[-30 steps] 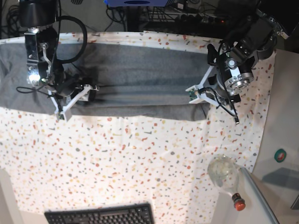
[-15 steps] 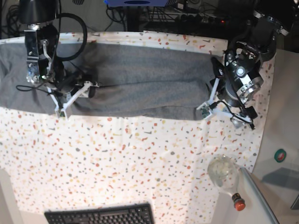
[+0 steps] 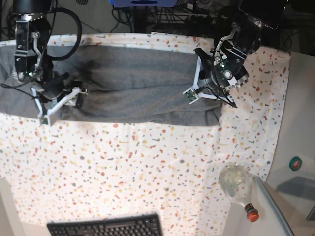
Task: Layout the t-shirt on the table in an organized manner, then fold the t-shirt properly
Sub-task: 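Fold the strip's end with the left gripper toward the right gripper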
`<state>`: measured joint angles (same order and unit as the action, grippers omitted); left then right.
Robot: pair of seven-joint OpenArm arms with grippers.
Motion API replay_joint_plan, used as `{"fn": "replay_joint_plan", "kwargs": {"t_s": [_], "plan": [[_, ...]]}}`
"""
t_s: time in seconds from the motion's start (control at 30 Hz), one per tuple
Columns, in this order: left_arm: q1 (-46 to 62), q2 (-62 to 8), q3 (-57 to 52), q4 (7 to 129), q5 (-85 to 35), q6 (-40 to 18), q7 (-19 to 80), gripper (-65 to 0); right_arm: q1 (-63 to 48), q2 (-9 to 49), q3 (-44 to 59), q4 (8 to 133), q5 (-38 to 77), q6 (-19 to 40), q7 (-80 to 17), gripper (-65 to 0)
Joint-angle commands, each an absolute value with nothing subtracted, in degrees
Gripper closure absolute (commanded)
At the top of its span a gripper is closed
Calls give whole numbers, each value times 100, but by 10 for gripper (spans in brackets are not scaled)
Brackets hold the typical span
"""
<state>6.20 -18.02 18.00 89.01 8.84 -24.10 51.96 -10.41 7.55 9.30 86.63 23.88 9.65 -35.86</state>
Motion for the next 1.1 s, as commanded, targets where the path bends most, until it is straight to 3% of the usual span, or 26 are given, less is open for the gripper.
{"fn": "replay_joint_plan", "kwargs": {"t_s": [0.0, 0.23, 0.47, 0.5, 0.63, 0.67, 0.7, 0.9, 1.0, 1.07], "plan": [[716, -1859, 1516, 9068, 936, -2378, 5121, 0, -1086, 796, 1086, 8778, 2466, 989, -3468, -326], [1604, -1833, -347, 10826, 629, -2378, 5112, 0, -1789, 796, 1745, 9798, 2475, 1007, -3363, -326], [2053, -1938, -1763, 10774, -1736, -2404, 5077, 0, -2026, 822, 2132, 10062, 2457, 1015, -3380, -327], [2053, -1956, -1815, 10677, -1921, -2404, 5077, -54, -2026, 822, 2105, 9991, 2457, 1015, -3380, -327], [2000, -1807, -2062, 10088, -2747, -2404, 4857, -517, -2000, 831, 2079, 9701, 2457, 1024, -3380, -327], [1956, -1807, -2044, 9886, -3011, -2404, 4681, -607, -2000, 831, 2079, 9657, 2457, 1024, -3380, -327], [1921, -1807, -2044, 9684, -3187, -2404, 4549, -650, -2000, 822, 2079, 9631, 2457, 1024, -3380, -327], [1490, -1798, -2009, 8365, -3486, -2484, 4198, -650, -2035, 822, 2079, 9631, 2457, 1024, -3371, -327], [1218, -1798, -1736, 7978, -3486, -3196, 4189, -650, -2035, 822, 2079, 9631, 2457, 1024, -3371, -327], [1068, -1789, -1701, 7714, -3451, -3336, 4189, -650, -2035, 822, 2079, 9631, 2457, 1024, -3380, -327]]}}
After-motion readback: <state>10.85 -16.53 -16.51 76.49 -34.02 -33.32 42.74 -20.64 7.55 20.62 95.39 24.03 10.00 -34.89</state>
